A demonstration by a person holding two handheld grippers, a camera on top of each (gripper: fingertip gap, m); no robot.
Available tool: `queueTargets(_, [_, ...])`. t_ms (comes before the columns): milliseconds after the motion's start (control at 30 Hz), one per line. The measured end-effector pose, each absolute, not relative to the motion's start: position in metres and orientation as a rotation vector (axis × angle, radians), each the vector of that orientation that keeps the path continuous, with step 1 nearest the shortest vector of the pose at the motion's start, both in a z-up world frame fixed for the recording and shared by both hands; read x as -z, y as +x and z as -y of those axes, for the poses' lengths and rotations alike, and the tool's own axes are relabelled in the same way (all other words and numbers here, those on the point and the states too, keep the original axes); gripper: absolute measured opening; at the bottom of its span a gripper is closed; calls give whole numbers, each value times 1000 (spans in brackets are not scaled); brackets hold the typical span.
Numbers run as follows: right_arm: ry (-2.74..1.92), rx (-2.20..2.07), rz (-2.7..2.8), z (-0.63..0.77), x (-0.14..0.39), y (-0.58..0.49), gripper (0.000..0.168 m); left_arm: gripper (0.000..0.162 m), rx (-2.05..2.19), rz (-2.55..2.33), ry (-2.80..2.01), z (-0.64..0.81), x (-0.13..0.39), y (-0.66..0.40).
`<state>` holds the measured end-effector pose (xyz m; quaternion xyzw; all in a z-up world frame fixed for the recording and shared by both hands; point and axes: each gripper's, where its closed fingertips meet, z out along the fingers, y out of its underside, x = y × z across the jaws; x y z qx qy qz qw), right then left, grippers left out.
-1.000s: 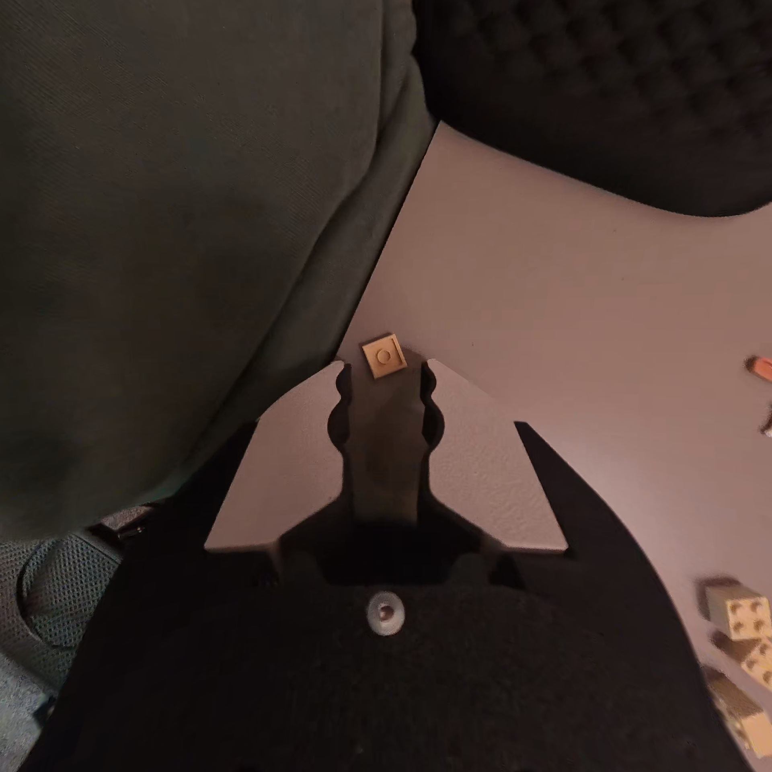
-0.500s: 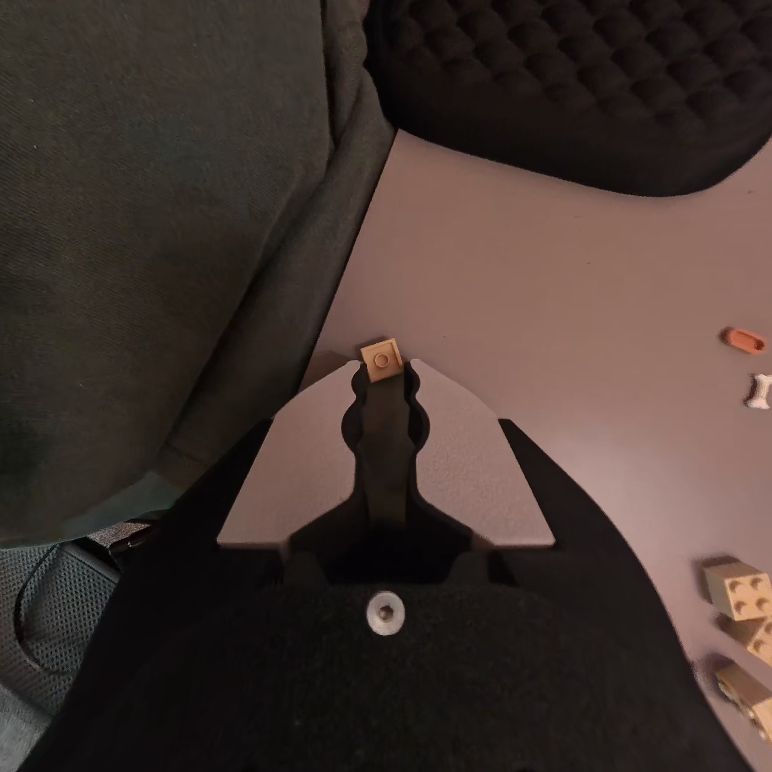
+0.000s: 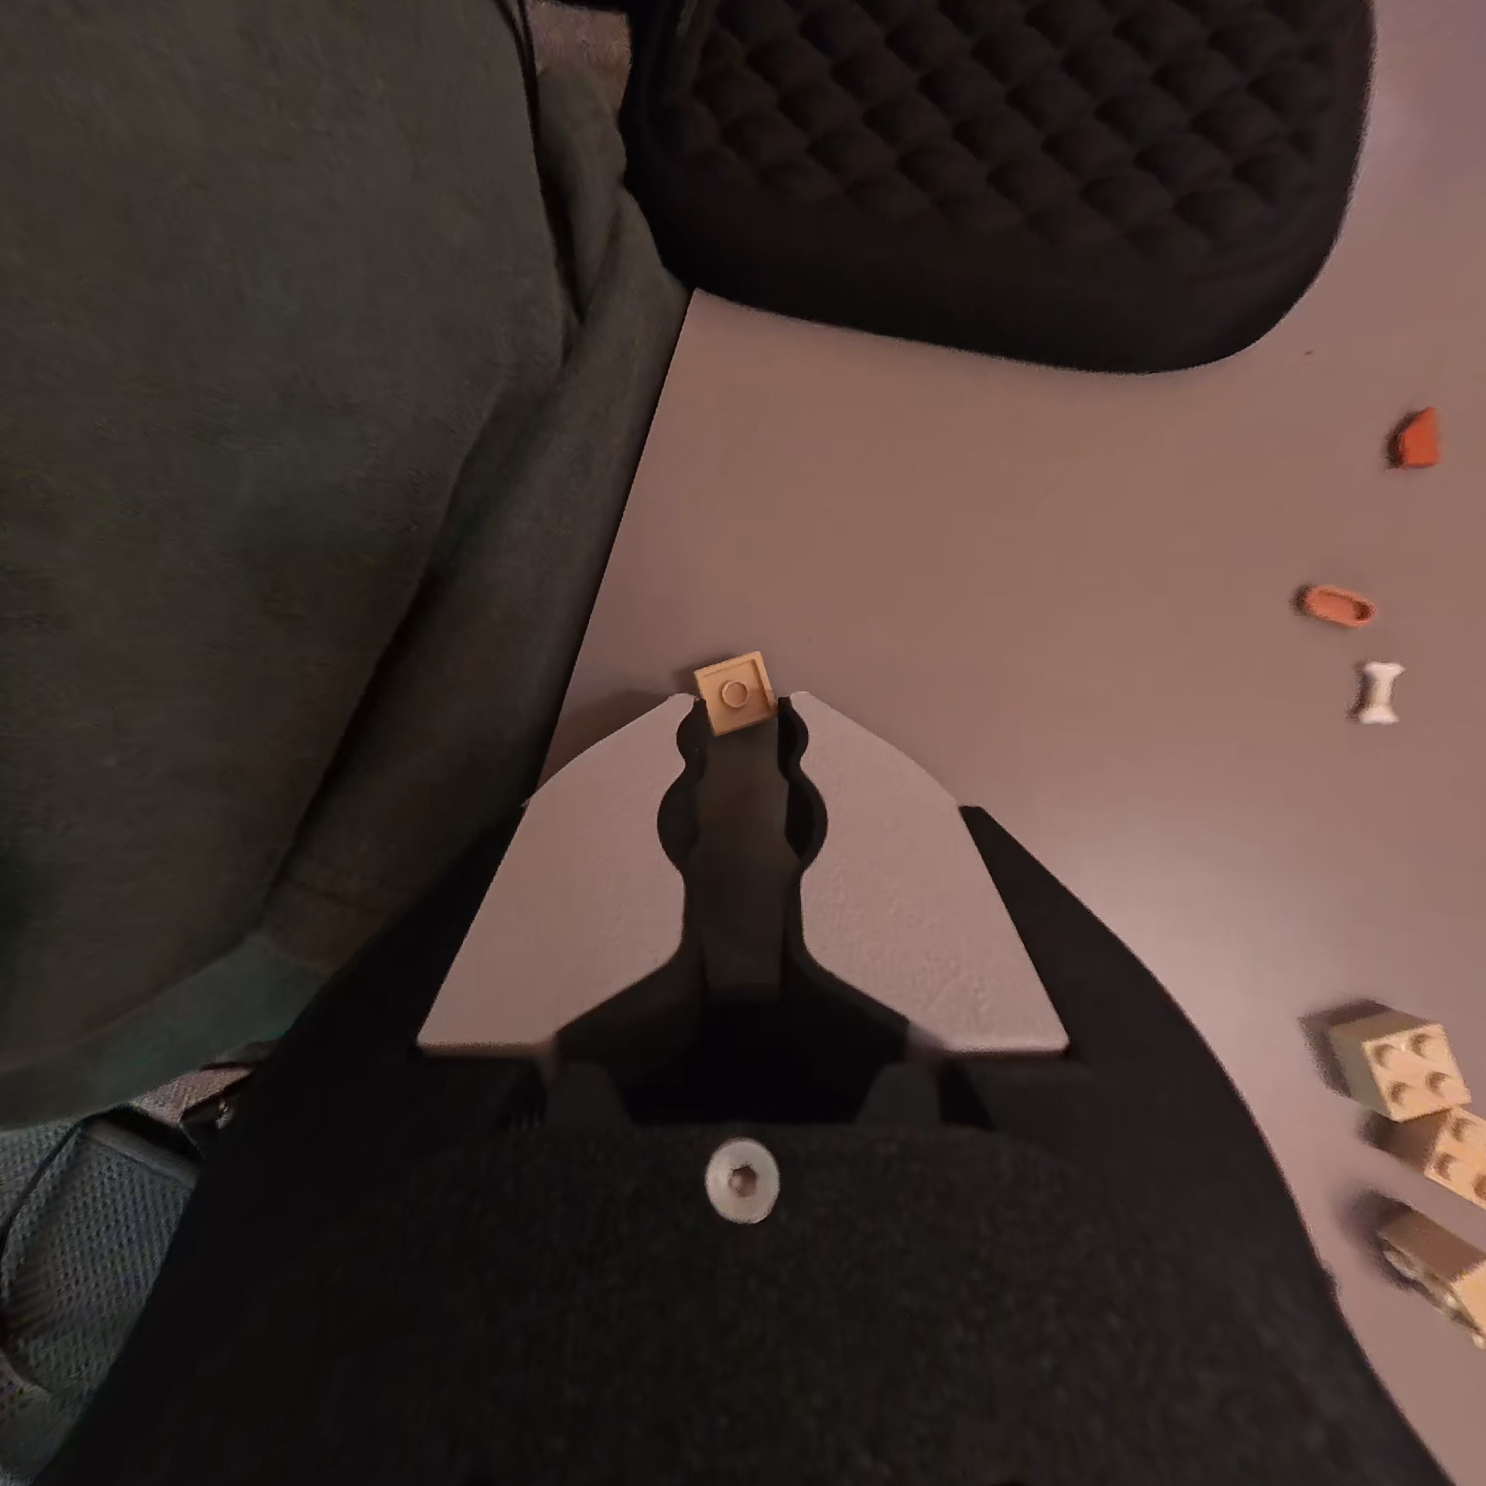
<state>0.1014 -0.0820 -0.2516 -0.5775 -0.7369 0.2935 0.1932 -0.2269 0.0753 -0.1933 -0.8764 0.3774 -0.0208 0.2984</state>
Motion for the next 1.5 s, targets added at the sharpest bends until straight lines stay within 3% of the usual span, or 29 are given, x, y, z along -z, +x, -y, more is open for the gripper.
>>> queueTargets(200, [-1656,-952,1734,50,218,81,17,33,275,-1308,-1902,-39,171,-111])
queueTargets(500, [-1628,-1070,1445,25,185,57,16,34,727,-1473,-1695,26,193,36])
queueTargets(767, [-1497,-822,1537,24,188,54,16,26,1151,-1290,-1850,28,191,63])
queueTargets(967, [-1437,-718,1593,24,192,55,16,11,1384,-1140,-1923,28,189,66])
queueTargets(1100, [-1430,-675,1591,21,192,54,9,4,1332,-1145,-1942,25,195,62])
queueTargets(1233, [-1492,-708,1560,15,192,57,23,4,1191,-1128,-1939,11,190,45])
queueTargets(1500, [-1649,-628,1450,-12,204,91,23,4,332,-889,-2052,-70,149,-125])
